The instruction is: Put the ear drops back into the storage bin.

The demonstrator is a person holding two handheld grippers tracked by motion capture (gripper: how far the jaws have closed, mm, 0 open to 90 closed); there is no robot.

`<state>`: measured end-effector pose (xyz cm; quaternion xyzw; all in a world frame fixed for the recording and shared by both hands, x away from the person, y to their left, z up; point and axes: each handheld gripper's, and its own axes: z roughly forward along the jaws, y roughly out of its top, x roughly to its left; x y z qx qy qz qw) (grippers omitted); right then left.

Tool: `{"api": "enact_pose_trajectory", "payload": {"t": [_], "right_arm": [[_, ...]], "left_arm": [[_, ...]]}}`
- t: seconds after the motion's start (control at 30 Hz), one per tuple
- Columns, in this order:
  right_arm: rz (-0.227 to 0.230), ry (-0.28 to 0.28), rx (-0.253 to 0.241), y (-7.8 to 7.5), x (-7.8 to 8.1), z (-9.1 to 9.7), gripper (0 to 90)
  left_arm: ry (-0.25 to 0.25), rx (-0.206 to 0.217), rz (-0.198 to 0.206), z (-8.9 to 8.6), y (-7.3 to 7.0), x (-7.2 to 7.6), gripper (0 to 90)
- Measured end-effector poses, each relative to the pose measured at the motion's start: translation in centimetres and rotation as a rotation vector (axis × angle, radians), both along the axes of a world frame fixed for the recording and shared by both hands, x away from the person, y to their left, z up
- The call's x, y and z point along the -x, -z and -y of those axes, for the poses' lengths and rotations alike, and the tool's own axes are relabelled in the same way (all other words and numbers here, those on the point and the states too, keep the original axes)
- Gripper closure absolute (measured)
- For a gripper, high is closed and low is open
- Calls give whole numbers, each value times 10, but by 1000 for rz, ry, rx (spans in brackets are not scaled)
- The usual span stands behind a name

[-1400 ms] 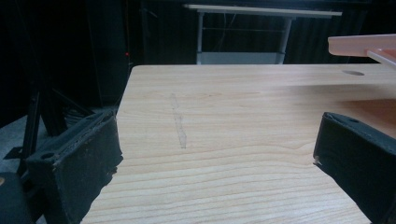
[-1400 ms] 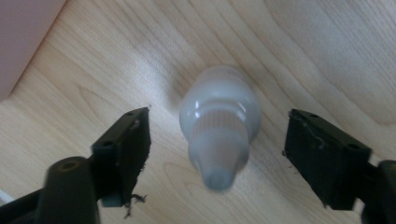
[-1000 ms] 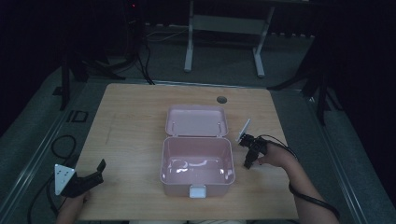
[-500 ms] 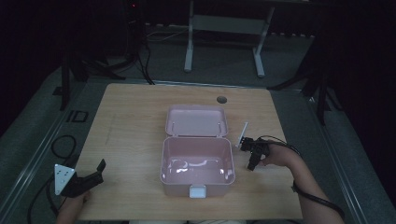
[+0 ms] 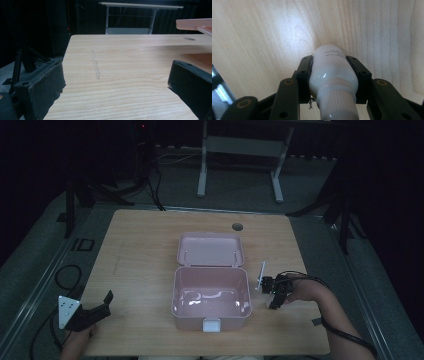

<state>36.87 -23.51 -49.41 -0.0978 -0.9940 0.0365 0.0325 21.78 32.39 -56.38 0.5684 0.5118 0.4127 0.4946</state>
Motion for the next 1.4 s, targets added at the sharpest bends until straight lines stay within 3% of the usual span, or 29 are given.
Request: {"api": "enact_pose_trajectory", "payload": {"t": [0.03, 0.07, 0.1, 0.2, 0.47, 0.67, 0.83, 1.13, 1.4], "right_arm": [[0, 0, 0, 0, 0, 0, 593], [23, -45, 8, -1, 4, 0, 594], [23, -45, 8, -1, 4, 0, 594], [15, -135, 35, -3, 13, -2, 594], [46, -217, 22, -11, 28, -7, 594], [22, -228, 60, -12, 32, -9, 594], [22, -220, 43, -18, 33, -9, 594], [39, -211, 4, -42, 35, -9, 594], [57, -203, 20, -62, 36, -9, 594]], "left_arm": [[0, 0, 0, 0, 0, 0, 10], [0, 0, 0, 0, 0, 0, 10], [0, 0, 0, 0, 0, 0, 10], [0, 0, 1, 0, 0, 0, 10], [-2, -2, 1, 0, 0, 0, 10], [-2, -1, 0, 0, 0, 0, 10], [-1, -1, 0, 0, 0, 0, 9], [-4, -5, 0, 0, 0, 0, 10], [-4, -5, -1, 0, 0, 0, 9]]}}
